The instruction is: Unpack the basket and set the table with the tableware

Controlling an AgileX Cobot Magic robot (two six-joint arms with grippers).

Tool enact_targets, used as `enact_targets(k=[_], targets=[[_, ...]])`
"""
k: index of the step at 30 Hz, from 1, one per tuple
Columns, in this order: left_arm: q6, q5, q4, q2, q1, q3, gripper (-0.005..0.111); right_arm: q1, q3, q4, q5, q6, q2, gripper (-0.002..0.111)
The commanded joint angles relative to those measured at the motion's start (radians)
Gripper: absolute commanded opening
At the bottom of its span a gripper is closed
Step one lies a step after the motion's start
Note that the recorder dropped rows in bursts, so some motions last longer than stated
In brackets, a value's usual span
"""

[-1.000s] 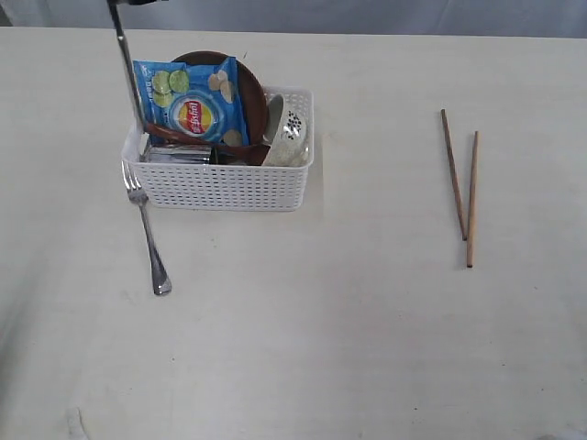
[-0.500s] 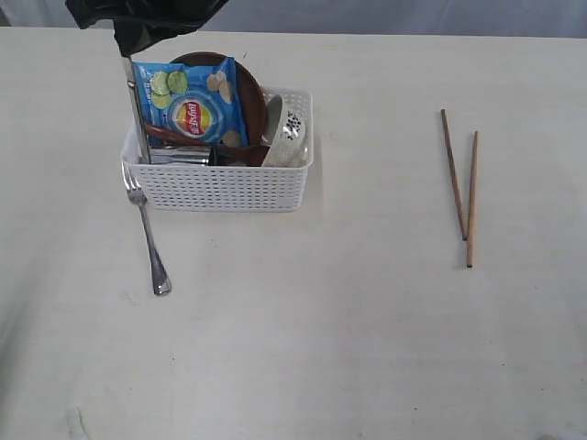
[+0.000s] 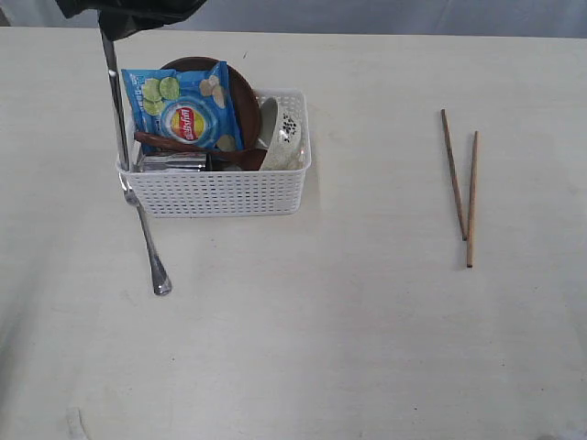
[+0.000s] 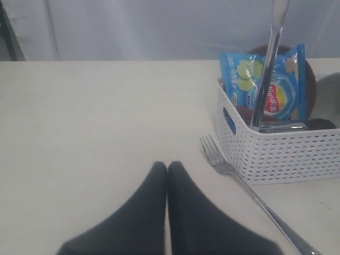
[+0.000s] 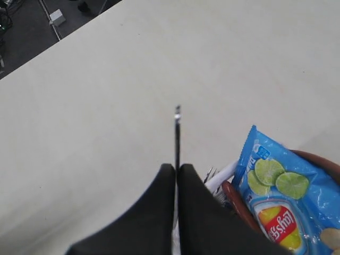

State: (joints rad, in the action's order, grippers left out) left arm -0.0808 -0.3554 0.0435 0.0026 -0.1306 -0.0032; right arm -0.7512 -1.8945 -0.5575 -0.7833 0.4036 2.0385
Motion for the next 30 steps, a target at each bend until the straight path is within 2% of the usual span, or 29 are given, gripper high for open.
enact_targets(k=[1,7,15,25,30], targets=[[-0.004,0.011,0.009,-0.003,0.002,0.003,0.000,0.005,-0.001,0.001,-0.004,0.019,-0.054,-0.001],[-0.004,0.011,0.009,-0.003,0.002,0.003,0.000,0.005,-0.001,0.001,0.002,0.029,-0.130,-0.001],[-0.004,0.011,0.009,-0.003,0.002,0.003,0.000,0.002,0.001,-0.007,-0.231,0.029,-0.114,-0.001],[-0.004,0.011,0.009,-0.003,0.002,0.003,0.000,0.002,0.001,0.063,-0.306,0.010,-0.025,-0.001],[-0.004,0.011,0.009,-0.003,0.002,0.003,0.000,0.000,0.001,0.080,-0.273,0.010,0.046,-0.001]])
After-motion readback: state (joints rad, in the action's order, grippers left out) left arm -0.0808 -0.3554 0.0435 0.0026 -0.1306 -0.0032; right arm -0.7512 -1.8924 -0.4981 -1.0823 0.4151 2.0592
